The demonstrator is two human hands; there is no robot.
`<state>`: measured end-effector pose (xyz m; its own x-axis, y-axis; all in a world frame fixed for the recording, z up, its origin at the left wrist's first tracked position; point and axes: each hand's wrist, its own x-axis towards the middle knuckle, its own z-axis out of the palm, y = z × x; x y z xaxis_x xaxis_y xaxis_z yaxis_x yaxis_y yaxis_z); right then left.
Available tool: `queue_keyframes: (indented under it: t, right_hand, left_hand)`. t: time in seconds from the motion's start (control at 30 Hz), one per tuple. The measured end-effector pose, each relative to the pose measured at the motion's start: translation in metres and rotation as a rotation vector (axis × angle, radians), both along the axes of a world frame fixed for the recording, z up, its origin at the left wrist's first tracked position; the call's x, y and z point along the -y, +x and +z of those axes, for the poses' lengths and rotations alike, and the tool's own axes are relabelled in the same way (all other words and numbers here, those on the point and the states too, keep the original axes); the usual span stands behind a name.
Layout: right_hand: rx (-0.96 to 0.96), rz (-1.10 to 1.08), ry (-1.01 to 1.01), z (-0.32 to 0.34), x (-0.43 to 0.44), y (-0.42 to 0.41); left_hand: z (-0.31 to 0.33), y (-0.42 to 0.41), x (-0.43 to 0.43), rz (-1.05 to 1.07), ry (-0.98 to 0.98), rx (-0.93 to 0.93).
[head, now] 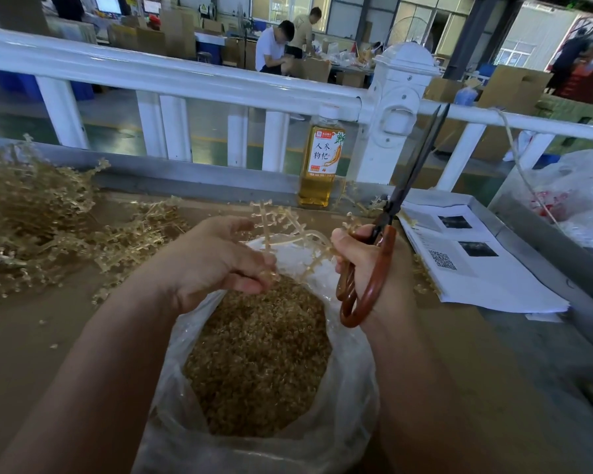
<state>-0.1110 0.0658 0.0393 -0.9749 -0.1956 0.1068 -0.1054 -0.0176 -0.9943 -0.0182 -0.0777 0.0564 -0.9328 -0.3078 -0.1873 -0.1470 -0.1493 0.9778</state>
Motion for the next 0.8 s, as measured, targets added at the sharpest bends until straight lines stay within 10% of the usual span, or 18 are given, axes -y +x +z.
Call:
queue_keyframes:
  t: [0.8]
  right_hand:
    - [0.009, -0.061, -0.144, 0.006, -0.007, -0.003]
  left_hand:
    - [-0.003, 0.000, -0.005, -0.108, -0.422, 0.124]
